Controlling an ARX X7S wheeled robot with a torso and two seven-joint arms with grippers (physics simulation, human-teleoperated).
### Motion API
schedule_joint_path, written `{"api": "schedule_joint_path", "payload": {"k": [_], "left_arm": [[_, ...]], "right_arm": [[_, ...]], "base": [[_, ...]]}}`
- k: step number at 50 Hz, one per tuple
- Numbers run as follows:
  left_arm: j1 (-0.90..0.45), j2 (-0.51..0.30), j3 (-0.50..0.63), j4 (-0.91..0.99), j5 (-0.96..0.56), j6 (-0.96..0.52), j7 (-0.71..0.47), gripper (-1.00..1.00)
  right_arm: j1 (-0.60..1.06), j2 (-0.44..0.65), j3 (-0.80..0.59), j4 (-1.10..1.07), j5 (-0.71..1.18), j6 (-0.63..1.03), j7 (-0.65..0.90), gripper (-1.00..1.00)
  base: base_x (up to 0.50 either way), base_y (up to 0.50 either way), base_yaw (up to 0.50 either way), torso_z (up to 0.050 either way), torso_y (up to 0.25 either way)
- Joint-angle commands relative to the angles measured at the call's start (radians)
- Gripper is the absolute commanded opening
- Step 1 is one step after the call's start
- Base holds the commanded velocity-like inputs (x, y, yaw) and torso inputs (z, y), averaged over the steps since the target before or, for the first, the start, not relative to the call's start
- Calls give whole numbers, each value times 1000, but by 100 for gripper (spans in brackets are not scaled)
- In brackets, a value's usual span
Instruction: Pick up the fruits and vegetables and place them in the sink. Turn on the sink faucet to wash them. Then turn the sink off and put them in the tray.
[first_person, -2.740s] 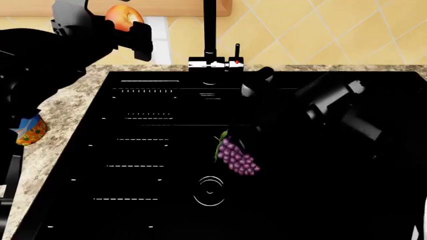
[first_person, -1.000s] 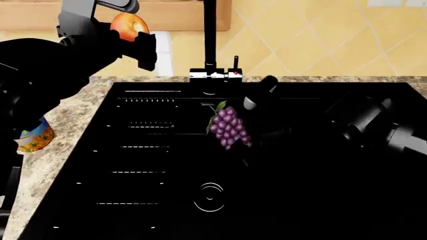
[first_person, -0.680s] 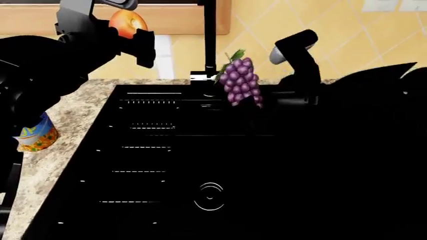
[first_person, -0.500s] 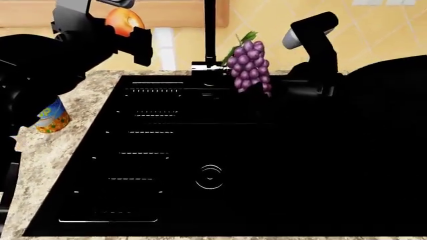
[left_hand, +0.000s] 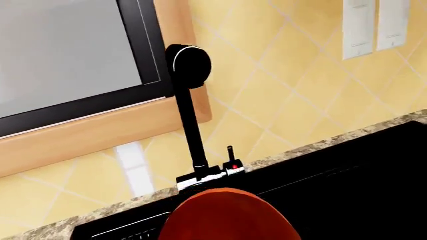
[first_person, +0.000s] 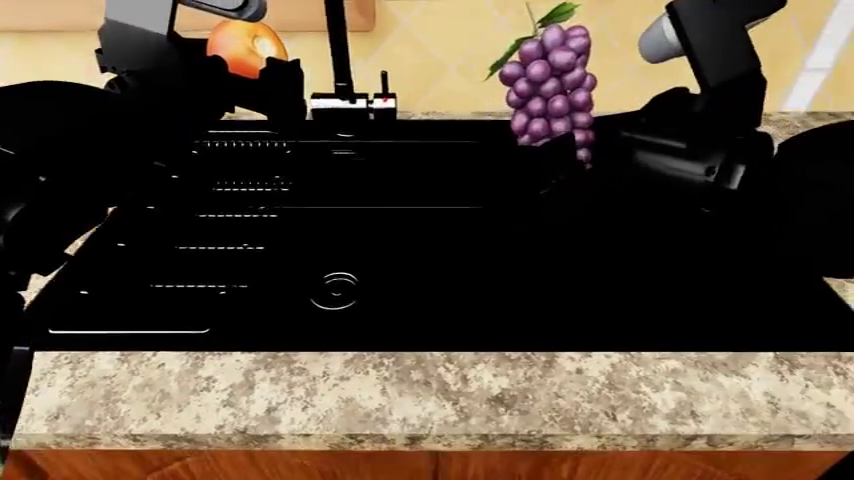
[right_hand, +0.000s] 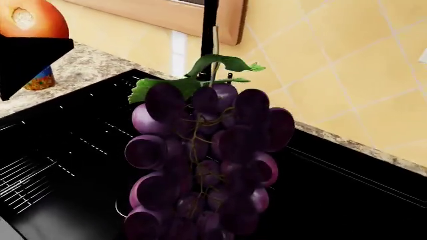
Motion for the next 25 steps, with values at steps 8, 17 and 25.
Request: {"api": "schedule_joint_path", "payload": {"k": [8, 17, 25], "left_arm": [[-16, 37, 8, 151, -45, -65, -84, -100], [32, 69, -18, 214, -76, -34, -114, -100], [72, 93, -11, 221, -75, 6, -105, -100]], "right_arm": [[-28, 80, 50, -108, -143, -142, 202, -100], [-40, 193, 77, -224, -244, -226, 367, -100], [-110, 265, 73, -248, -287, -322, 408, -100]], "base": [[-284, -480, 0, 0, 0], [-223, -497, 0, 0, 0], [2, -500, 0, 0, 0]]}}
